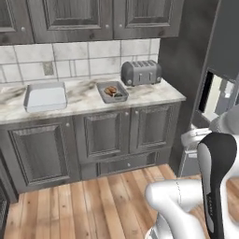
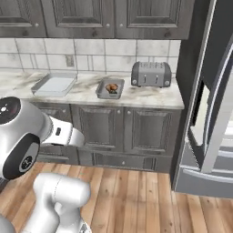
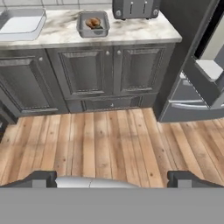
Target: Place one squash and one chicken drumstick in each tupperware on the nearby counter, to pack two identical lunches.
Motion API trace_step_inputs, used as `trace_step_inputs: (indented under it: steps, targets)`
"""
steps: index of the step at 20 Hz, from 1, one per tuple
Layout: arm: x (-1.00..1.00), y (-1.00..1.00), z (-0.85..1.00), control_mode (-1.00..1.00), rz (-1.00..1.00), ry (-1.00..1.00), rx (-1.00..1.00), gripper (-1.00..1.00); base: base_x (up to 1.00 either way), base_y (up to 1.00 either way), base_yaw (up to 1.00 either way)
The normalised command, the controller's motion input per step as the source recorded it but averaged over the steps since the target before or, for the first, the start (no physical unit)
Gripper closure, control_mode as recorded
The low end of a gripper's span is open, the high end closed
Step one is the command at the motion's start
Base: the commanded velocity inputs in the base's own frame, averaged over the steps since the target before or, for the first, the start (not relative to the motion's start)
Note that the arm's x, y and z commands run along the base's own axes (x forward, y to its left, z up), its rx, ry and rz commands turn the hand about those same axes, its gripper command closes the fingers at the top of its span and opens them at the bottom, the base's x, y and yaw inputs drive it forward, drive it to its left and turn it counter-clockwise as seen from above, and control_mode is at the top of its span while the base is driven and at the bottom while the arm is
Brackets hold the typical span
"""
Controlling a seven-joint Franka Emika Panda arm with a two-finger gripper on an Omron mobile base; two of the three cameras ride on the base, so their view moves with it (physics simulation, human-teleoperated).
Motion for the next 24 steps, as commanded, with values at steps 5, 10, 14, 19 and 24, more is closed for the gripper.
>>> trace_step_inputs:
  steps: [5,10,14,19,24]
  targets:
    - [0.00,0.00,0.00,1.00,0.00,0.00,0.00,-1.00,-0.17,-0.71,-0.02]
    - [0.00,0.00,0.00,1.00,0.00,0.00,0.00,-1.00,0.00,-1.00,-0.03]
    - [0.00,0.00,0.00,1.00,0.00,0.00,0.00,-1.00,0.00,-1.00,0.00]
    - [0.00,0.00,0.00,1.00,0.00,0.00,0.00,-1.00,0.00,-1.00,0.00]
    - [0.00,0.00,0.00,1.00,0.00,0.00,0.00,-1.00,0.00,-0.98,0.00]
